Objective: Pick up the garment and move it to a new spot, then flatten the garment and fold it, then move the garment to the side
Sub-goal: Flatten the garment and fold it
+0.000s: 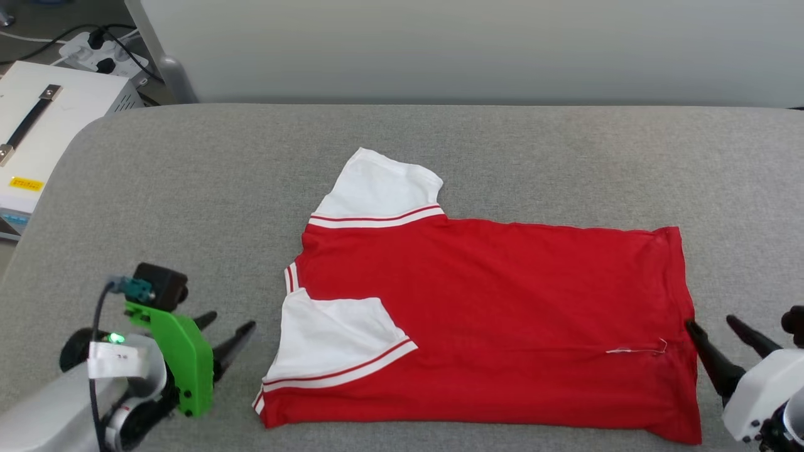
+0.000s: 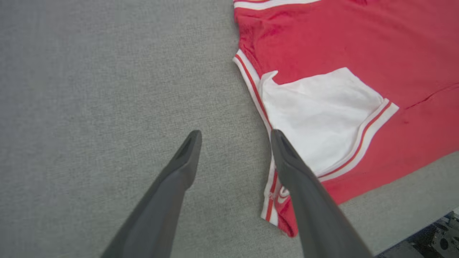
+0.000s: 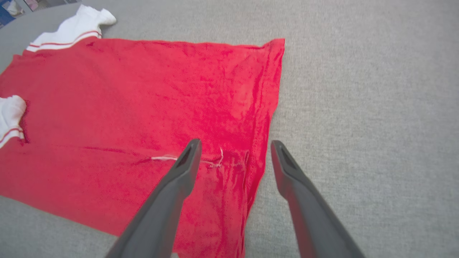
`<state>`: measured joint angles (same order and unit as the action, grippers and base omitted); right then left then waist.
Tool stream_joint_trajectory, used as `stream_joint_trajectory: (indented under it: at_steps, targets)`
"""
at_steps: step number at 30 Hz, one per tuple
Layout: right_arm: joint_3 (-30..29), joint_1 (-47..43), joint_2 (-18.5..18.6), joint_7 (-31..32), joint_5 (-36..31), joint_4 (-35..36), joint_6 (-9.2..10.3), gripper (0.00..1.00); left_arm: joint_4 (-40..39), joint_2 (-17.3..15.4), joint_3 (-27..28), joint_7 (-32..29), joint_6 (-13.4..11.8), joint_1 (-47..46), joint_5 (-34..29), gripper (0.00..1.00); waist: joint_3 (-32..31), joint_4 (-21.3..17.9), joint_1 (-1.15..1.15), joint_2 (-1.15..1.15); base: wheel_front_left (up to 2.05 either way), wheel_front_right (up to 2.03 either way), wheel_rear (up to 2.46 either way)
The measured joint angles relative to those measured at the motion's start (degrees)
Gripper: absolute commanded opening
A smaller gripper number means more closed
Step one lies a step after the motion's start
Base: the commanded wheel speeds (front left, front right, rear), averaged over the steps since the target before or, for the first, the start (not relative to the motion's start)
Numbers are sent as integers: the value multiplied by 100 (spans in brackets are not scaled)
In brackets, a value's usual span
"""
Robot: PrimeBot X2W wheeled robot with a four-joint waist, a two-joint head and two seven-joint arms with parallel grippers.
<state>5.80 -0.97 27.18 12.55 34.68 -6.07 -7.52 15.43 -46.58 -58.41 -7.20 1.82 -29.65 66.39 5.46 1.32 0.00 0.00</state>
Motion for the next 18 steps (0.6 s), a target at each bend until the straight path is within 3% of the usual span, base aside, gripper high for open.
stream_joint_trajectory:
  at_steps: [8, 15, 18]
  targets:
    - [-715, 281, -781, -1048, -1056, 666, 0, 100, -612, -422, 486, 250, -252, -827, -388, 100, 49, -220, 0, 0, 0, 0, 0]
    - [-856, 596, -1367, -1839, -1864, 1404, 0, 100, -664, -325, 712, 214, -297, -1934, -850, 100, 413, -404, 0, 0, 0, 0, 0]
    - [-762, 710, -1463, -2003, -1998, 1573, 0, 100, -501, -111, 748, -35, -148, -2539, -979, 100, 649, -491, 0, 0, 0, 0, 0]
